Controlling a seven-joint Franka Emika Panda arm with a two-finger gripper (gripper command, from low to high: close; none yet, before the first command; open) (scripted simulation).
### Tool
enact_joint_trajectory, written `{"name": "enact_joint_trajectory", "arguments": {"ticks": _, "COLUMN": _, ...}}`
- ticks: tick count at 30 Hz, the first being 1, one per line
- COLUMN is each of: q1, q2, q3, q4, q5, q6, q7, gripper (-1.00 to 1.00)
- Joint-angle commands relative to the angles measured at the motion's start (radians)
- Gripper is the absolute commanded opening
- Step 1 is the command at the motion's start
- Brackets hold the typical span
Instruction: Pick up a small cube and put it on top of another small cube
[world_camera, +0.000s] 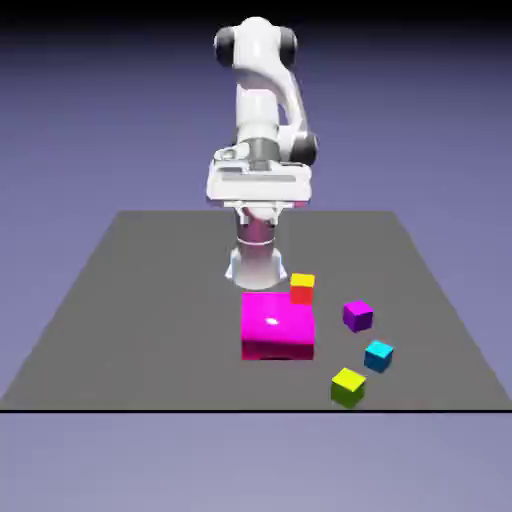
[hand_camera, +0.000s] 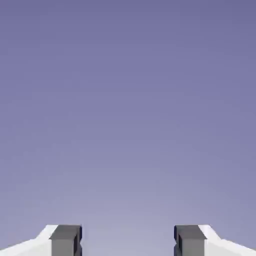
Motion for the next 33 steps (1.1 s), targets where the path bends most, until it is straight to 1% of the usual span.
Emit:
{"name": "enact_joint_trajectory", "arguments": {"ticks": 1, "q1": 0.007, "q2": 0.036, "q3": 0.013, "q4": 0.032, "q5": -0.011, "q6": -0.039, "q7": 0.003, "gripper": 0.0}}
{"name": "enact_joint_trajectory", "arguments": {"ticks": 33, "q1": 0.226, "q2": 1.196, "q3": 0.414, "q4": 1.055, "q5": -0.361, "q6": -1.289, "q7": 0.1, "gripper": 0.0}}
